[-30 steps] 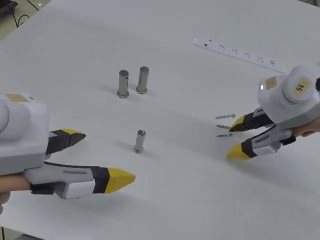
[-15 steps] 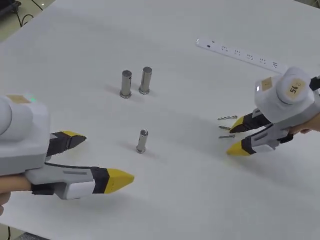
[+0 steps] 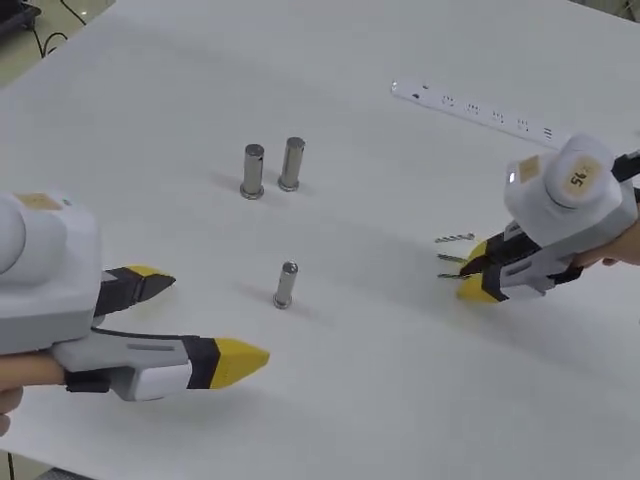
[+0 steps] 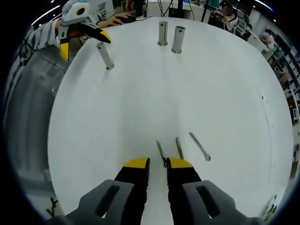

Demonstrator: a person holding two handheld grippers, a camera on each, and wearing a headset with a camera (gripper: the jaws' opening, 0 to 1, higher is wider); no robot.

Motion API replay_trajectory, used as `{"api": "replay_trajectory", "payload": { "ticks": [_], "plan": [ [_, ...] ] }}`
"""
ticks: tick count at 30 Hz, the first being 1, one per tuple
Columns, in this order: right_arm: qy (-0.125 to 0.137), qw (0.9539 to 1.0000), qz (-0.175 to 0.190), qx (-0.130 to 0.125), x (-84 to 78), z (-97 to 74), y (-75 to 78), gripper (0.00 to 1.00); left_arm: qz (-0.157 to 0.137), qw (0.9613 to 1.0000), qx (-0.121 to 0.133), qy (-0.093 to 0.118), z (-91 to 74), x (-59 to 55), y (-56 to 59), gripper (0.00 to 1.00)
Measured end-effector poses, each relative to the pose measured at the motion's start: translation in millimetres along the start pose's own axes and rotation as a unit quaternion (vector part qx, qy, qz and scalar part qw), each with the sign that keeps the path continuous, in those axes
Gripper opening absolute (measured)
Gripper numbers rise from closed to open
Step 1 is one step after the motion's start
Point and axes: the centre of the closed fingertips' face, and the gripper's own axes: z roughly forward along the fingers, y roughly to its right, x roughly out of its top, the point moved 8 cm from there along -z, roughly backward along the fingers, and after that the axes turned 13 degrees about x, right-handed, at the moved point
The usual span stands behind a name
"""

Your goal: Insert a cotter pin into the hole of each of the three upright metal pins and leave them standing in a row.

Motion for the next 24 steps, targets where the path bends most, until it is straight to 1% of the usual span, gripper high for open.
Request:
{"api": "replay_trajectory", "payload": {
  "ticks": [6,10,12,15,19,22,24],
  "plan": [
    [-0.003,0.9999,0.013,-0.008,0.4,0.3,-1.4,0.12,0.0,1.0,-0.002,-0.001,0.3,0.1,2.0,0.8],
    [-0.013,0.9998,0.008,-0.012,1.4,0.8,-2.9,0.08,-0.002,1.0,-0.003,0.004,-0.2,1.4,3.4,0.8],
    [-0.017,0.9996,0.01,-0.019,2.0,0.8,-1.8,0.05,-0.001,1.0,-0.004,0.004,-0.2,1.4,3.6,0.8],
    [-0.02,0.9994,0.021,-0.019,2.8,0.5,-1.9,0.05,0.001,1.0,-0.004,0.003,-0.3,1.0,4.0,0.79],
    [-0.018,0.9992,0.028,-0.022,2.5,0.3,-2.7,0.04,0.002,1.0,-0.005,0.002,0.0,0.9,4.5,0.79],
    [-0.016,0.9985,0.046,-0.025,2.9,0.3,-2.8,0.04,0.003,1.0,-0.008,0.001,0.9,1.3,5.3,0.79],
    [-0.018,0.9984,0.047,-0.025,3.6,0.6,-2.7,0.04,0.003,1.0,-0.009,0.002,1.3,1.7,5.9,0.78]
  ]
}}
